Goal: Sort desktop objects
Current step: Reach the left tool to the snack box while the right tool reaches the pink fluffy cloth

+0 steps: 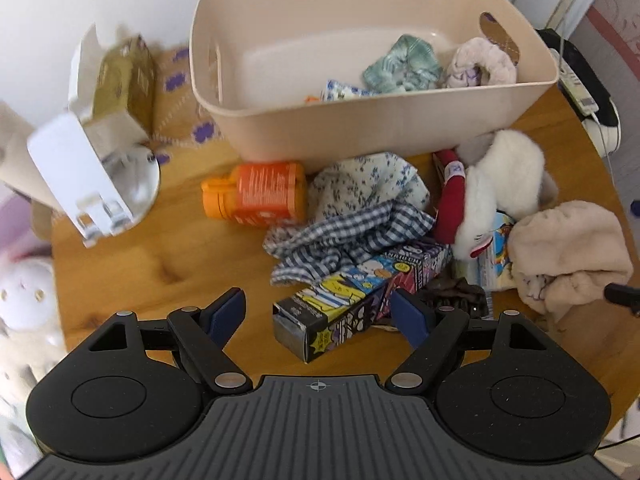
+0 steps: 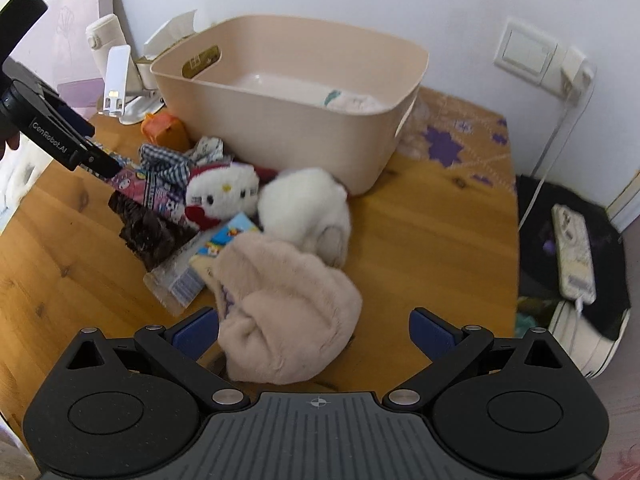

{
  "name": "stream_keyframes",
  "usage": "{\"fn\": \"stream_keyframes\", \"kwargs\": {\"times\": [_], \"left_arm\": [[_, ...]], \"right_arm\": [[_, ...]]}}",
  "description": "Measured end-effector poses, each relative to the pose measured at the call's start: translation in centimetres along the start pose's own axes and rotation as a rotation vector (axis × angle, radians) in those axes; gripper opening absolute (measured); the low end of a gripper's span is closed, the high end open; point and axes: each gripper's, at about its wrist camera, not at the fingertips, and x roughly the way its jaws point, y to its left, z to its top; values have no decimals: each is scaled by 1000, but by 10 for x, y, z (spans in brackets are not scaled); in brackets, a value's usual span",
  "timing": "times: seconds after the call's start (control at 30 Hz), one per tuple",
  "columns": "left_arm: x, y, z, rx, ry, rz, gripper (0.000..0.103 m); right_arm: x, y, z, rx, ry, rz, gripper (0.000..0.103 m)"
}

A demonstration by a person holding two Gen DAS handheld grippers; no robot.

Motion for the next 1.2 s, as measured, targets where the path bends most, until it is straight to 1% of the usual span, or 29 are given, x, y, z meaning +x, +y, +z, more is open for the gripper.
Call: {"fn": "stream_keyframes", "kwargs": {"times": [0.13, 0.3, 0.4, 0.47, 0.53, 0.63, 0.67, 0.73, 0.77, 0.83, 0.87, 0.93, 0.97, 1.03, 1.13, 1.2], "left_arm": [[6, 3, -1, -28, 4, -10, 81], [7, 7, 1, -81, -22, -12, 81], [8, 11, 2, -130, -31, -42, 77], [10, 11, 3, -136, -31, -57, 77], [12, 10, 3, -128, -29, -64, 77], [15, 9, 3, -136, -33, -77, 77], [15, 9, 2, -143, -35, -84, 73], [16, 9, 1, -154, -45, -100, 71], [14, 9, 0, -156, -55, -103, 70], [12, 10, -1, -161, -71, -115, 66], [11, 11, -2, -169, -79, -126, 63], [7, 14, -3, -182, -84, -159, 58], [6, 16, -4, -190, -88, -175, 56], [1, 17, -6, -198, -99, -193, 52], [-5, 16, -9, -209, -120, -210, 48], [-10, 15, -12, -217, -140, -221, 44]], "right_arm": [[12, -1, -3, 17, 30, 19, 103], [20, 2, -2, 11, 39, 31, 103], [24, 3, 0, 16, 41, 38, 103], [26, 3, 1, 27, 41, 47, 100], [28, 3, 2, 35, 39, 61, 93], [32, 3, 2, 43, 46, 71, 90], [33, 3, 2, 47, 49, 75, 87], [34, 3, 2, 47, 53, 80, 85], [35, 3, 2, 47, 53, 81, 82], [34, 2, 1, 43, 49, 85, 70], [34, 2, 1, 45, 49, 88, 66], [33, 1, 1, 47, 45, 91, 50], [32, 1, 1, 49, 44, 90, 45], [31, 1, 1, 46, 43, 100, 16], [28, 4, -1, 40, 37, 113, 12], [25, 7, -3, 25, 31, 115, 11]]}}
